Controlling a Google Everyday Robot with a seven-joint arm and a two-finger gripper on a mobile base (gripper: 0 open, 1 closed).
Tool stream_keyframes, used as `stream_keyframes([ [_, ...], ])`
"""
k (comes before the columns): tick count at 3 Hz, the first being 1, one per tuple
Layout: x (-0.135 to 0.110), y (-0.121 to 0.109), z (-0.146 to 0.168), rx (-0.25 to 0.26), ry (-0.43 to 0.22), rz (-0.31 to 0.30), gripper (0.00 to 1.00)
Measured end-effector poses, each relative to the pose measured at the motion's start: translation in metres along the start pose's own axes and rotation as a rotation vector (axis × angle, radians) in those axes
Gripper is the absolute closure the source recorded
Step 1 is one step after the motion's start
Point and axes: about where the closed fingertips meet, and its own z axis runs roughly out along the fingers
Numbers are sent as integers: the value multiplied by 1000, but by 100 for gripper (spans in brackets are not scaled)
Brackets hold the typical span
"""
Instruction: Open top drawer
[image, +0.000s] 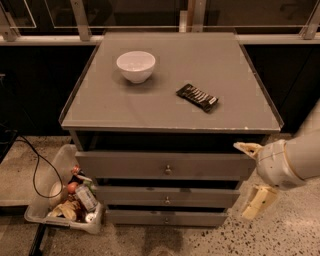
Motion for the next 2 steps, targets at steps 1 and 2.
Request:
stream_keyframes([
  [1, 35, -37, 47, 68, 18, 12, 0],
  [2, 34, -37, 47, 68, 18, 12, 0],
])
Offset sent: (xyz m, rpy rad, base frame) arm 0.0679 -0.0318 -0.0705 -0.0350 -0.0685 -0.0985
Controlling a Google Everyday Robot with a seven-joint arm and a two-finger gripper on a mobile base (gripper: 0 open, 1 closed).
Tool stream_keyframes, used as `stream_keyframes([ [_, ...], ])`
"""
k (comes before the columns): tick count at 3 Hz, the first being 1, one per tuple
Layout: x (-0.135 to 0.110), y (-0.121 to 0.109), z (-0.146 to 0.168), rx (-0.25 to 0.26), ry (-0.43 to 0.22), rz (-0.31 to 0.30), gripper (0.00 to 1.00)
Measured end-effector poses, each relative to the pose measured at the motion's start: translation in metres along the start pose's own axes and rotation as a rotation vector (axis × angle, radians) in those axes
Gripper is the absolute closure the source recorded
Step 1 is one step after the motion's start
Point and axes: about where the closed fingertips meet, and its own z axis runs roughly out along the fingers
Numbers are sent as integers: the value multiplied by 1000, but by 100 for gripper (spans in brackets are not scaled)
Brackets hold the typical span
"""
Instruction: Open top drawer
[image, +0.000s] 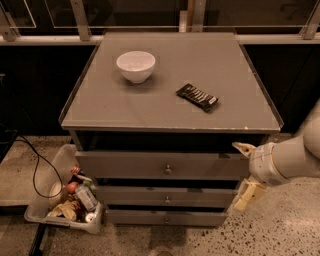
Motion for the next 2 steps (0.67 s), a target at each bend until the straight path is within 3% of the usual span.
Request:
stream_keyframes([
  [2, -4, -18, 28, 3, -34, -24, 0],
])
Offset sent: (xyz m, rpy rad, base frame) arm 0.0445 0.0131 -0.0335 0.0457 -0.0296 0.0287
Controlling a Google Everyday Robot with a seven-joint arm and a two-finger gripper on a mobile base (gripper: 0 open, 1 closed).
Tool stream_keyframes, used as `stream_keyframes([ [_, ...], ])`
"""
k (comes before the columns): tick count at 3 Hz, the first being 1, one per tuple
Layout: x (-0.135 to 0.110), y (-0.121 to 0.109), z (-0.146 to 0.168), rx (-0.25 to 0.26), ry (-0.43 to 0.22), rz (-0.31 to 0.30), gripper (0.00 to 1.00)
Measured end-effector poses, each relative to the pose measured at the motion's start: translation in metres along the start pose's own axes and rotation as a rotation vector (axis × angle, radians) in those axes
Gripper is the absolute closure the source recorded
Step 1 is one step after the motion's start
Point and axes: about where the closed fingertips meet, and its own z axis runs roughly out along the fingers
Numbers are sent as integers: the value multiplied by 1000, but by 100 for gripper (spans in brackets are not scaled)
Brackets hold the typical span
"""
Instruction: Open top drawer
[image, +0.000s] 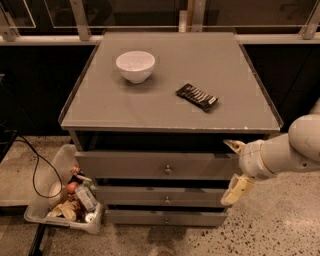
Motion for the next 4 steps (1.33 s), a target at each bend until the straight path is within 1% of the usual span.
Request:
stream_keyframes([
  [2, 7, -9, 30, -9, -16, -4, 0],
  [3, 9, -18, 40, 1, -24, -13, 0],
  [4, 14, -33, 66, 0, -37, -9, 0],
])
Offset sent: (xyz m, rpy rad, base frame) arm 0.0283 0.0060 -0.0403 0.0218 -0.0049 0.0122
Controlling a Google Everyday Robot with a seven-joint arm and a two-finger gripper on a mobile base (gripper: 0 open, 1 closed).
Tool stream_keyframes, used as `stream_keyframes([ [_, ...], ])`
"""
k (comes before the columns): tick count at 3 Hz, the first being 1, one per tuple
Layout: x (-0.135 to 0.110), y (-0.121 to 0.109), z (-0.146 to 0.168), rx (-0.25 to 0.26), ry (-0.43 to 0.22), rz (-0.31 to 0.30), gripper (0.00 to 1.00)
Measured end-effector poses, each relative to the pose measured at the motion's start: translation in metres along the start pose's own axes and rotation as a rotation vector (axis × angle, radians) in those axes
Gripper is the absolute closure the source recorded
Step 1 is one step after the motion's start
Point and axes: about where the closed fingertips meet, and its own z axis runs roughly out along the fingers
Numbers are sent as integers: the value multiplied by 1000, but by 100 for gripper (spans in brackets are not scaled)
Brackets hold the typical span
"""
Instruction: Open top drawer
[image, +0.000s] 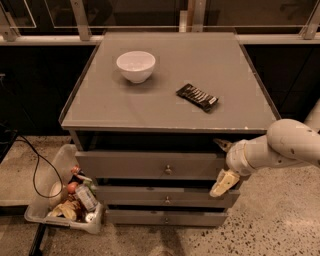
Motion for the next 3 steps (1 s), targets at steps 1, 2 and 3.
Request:
stream_keyframes([
  [1, 0, 0, 1, -1, -1, 1, 0],
  [2, 0, 0, 1, -1, -1, 1, 19],
  [3, 0, 0, 1, -1, -1, 1, 43],
])
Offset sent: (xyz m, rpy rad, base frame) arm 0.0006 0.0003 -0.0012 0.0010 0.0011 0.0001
